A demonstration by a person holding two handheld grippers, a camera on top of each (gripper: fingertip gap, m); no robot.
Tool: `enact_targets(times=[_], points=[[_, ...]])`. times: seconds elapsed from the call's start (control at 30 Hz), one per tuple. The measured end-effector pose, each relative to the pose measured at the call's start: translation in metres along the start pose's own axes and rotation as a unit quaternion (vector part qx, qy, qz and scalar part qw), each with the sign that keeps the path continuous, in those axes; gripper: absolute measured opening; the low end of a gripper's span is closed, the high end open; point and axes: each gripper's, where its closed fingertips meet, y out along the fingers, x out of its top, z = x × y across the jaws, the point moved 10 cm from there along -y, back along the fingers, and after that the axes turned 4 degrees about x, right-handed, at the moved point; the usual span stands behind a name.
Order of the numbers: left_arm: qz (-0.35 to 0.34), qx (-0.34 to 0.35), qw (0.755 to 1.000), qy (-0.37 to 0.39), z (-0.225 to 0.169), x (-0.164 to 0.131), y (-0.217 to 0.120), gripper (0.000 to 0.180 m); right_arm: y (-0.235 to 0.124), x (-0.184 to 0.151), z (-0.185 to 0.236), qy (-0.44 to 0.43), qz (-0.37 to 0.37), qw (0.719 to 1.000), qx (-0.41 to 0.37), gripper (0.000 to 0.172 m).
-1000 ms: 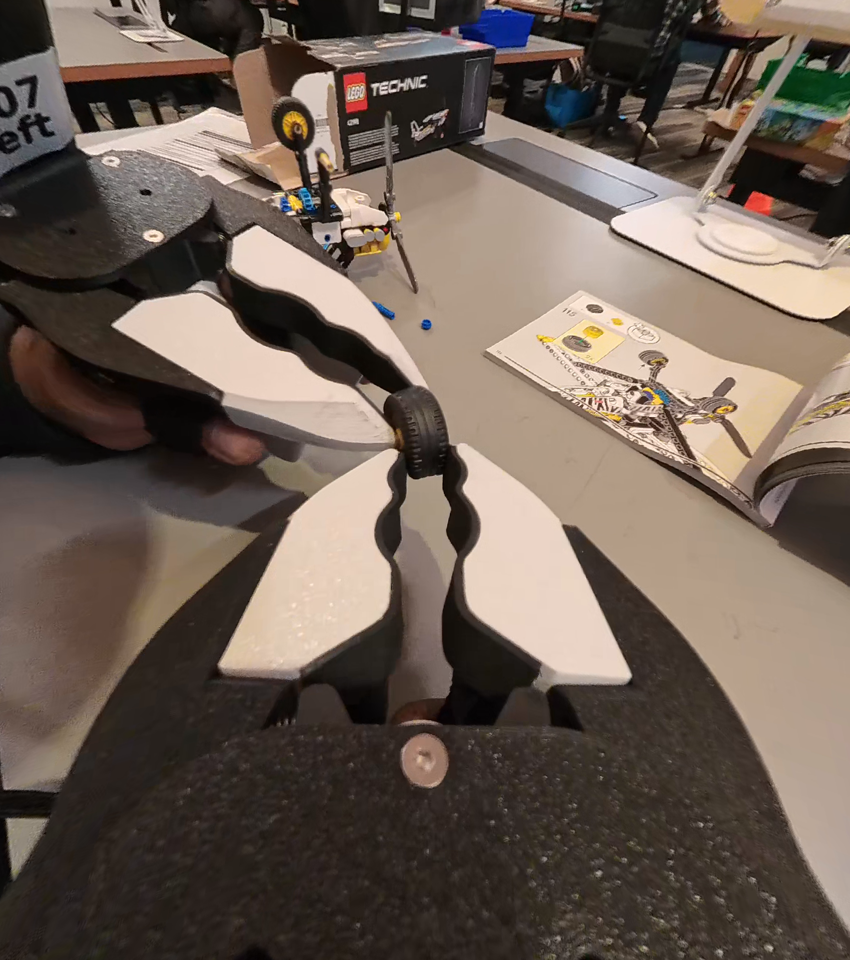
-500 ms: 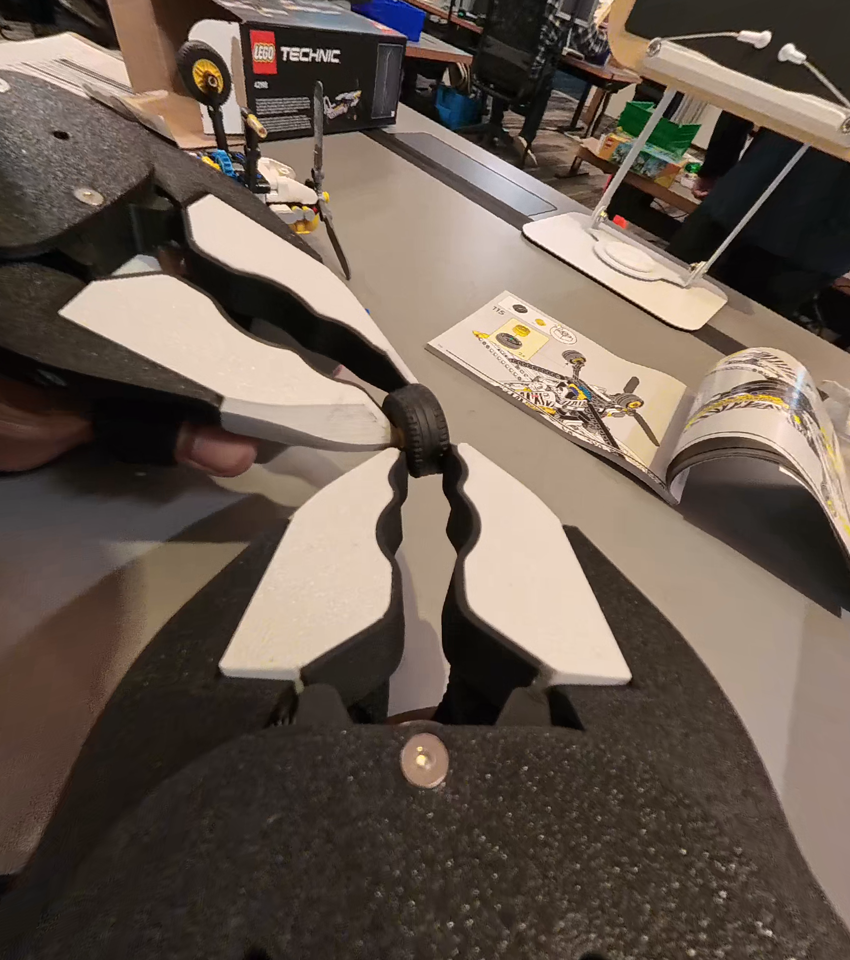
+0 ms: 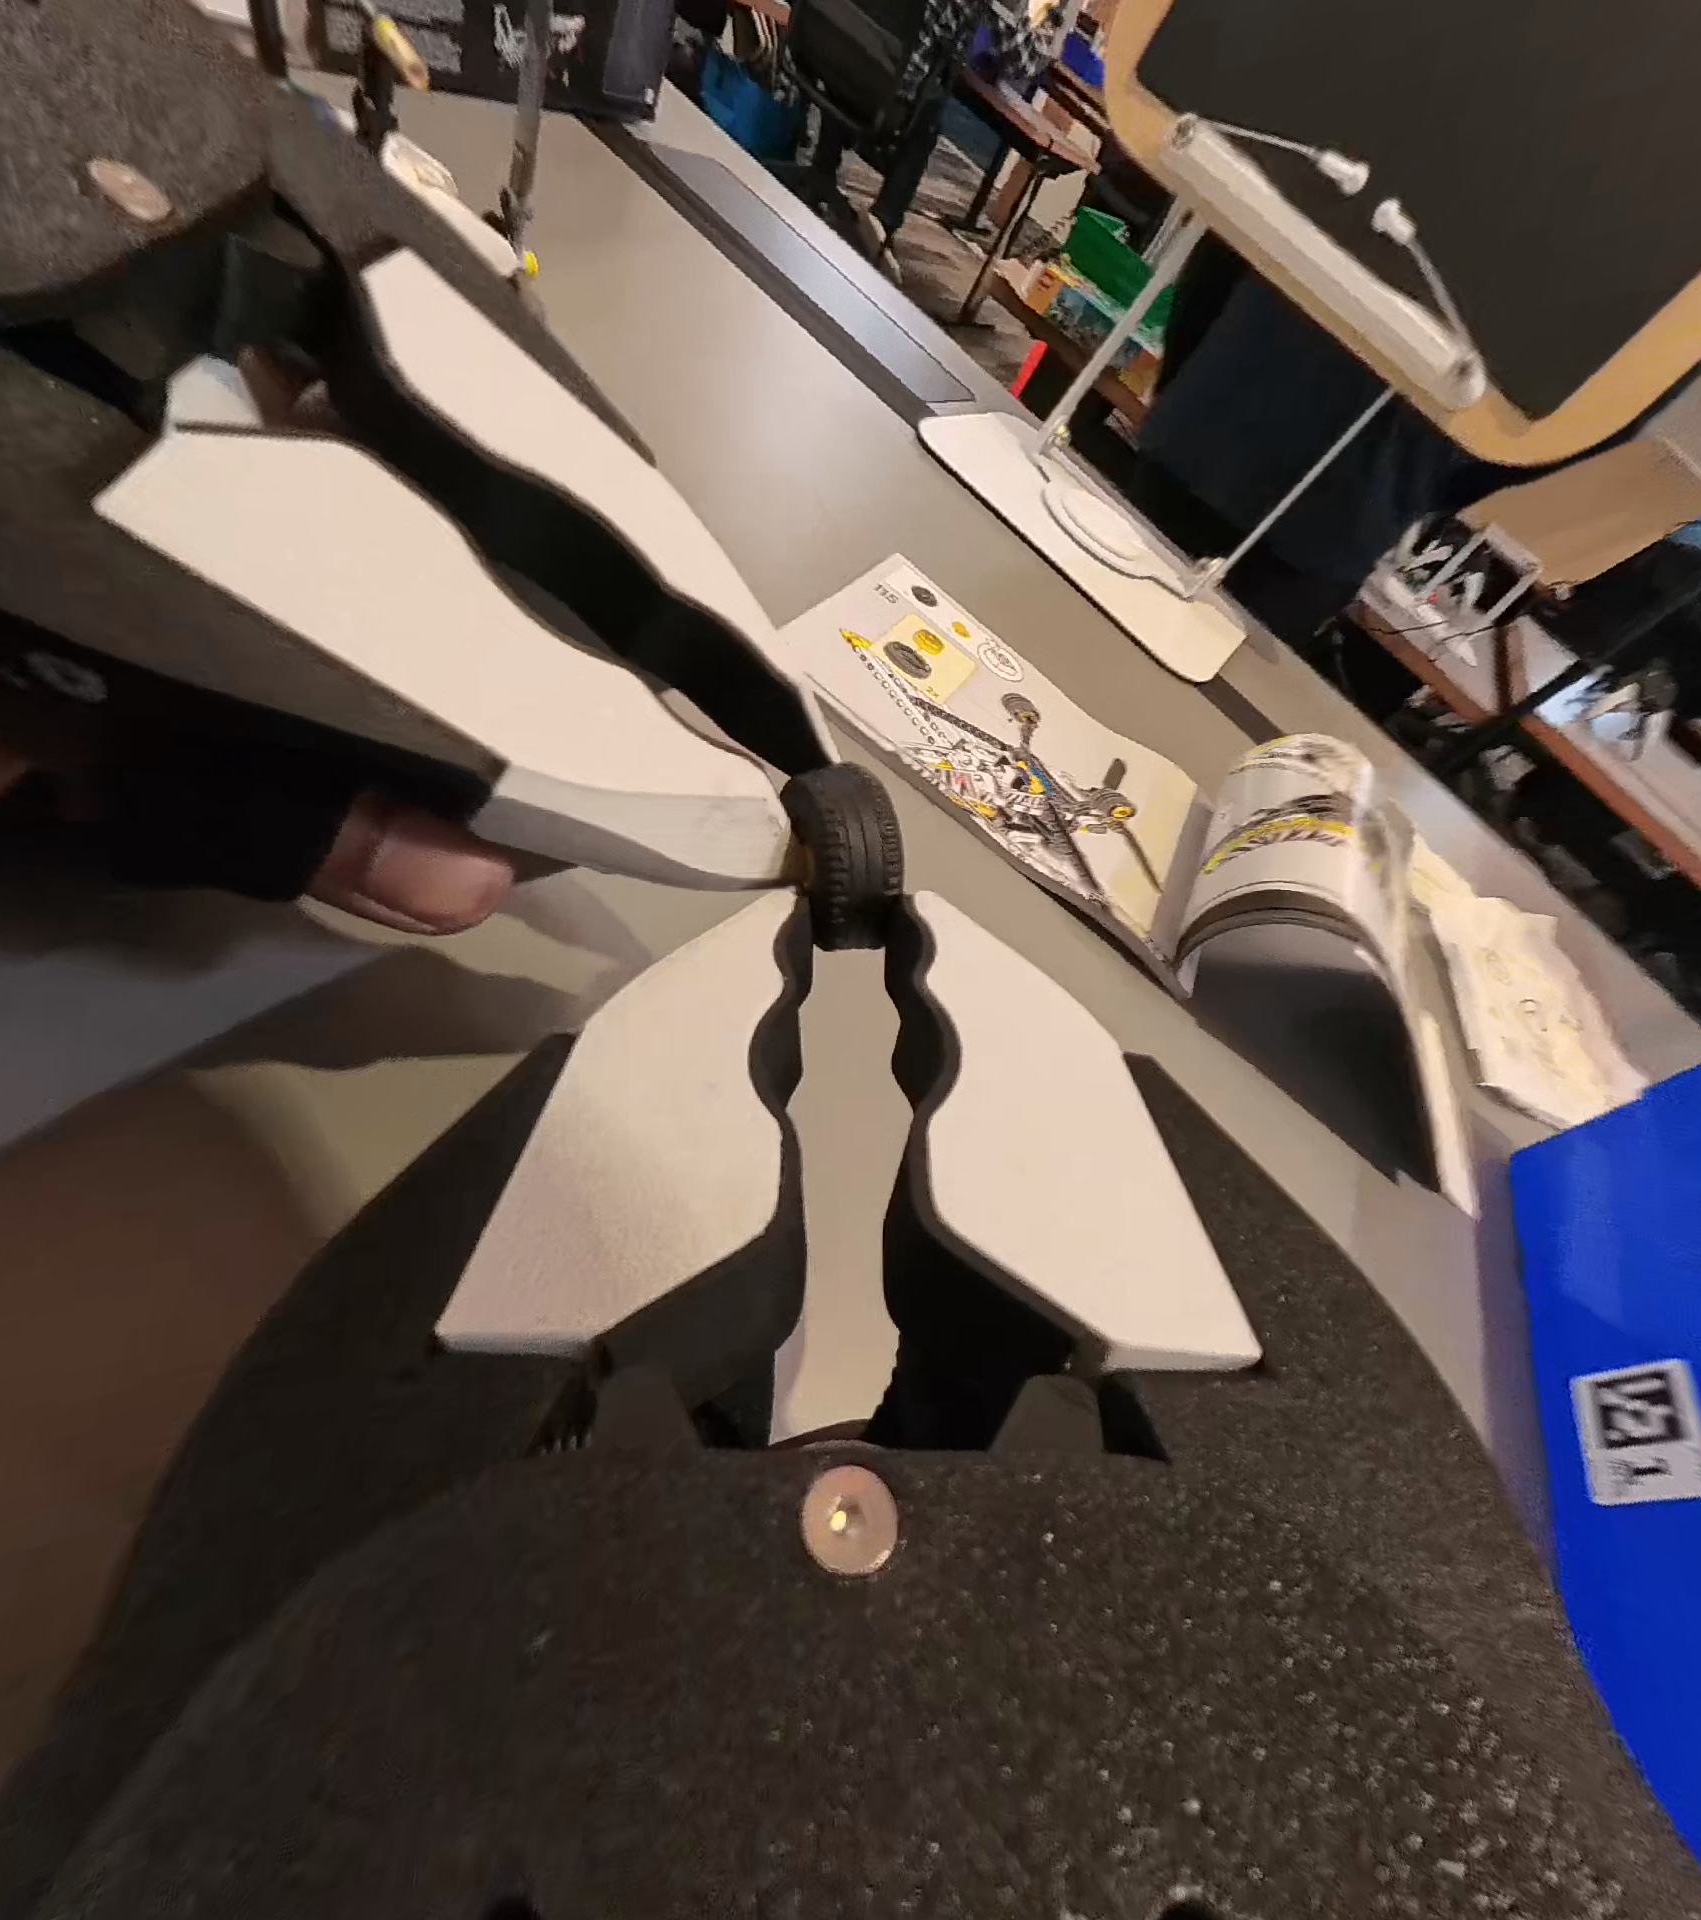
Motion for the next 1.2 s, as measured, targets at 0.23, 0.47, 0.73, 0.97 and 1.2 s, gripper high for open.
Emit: enact_targets(times=[0.23,0.47,0.73,0.97,1.2], points=[[0.000,-0.001,1.000,0.012,-0.001,0.000,0.002,0.013,-0.001,-0.002,-0.003,0.017,-0.007,1.000,0.010,0.013],[-0.032,-0.020,0.993,0.115,0.002,-0.003,0.000,0.017,-0.002,-0.006,-0.012,0.066,-0.043,0.995,0.066,0.013],[-0.078,-0.038,0.954,0.286,0.009,0.001,-0.008,0.035,-0.005,-0.007,-0.013,0.065,-0.065,0.989,0.115,0.014],[-0.085,-0.106,0.938,0.318,0.011,0.001,-0.007,0.028,-0.007,-0.009,-0.012,0.045,-0.067,0.987,0.141,0.013],[-0.091,-0.121,0.927,0.344,0.006,-0.005,-0.005,0.021,-0.008,-0.013,-0.015,0.021,-0.062,0.985,0.161,0.013]])
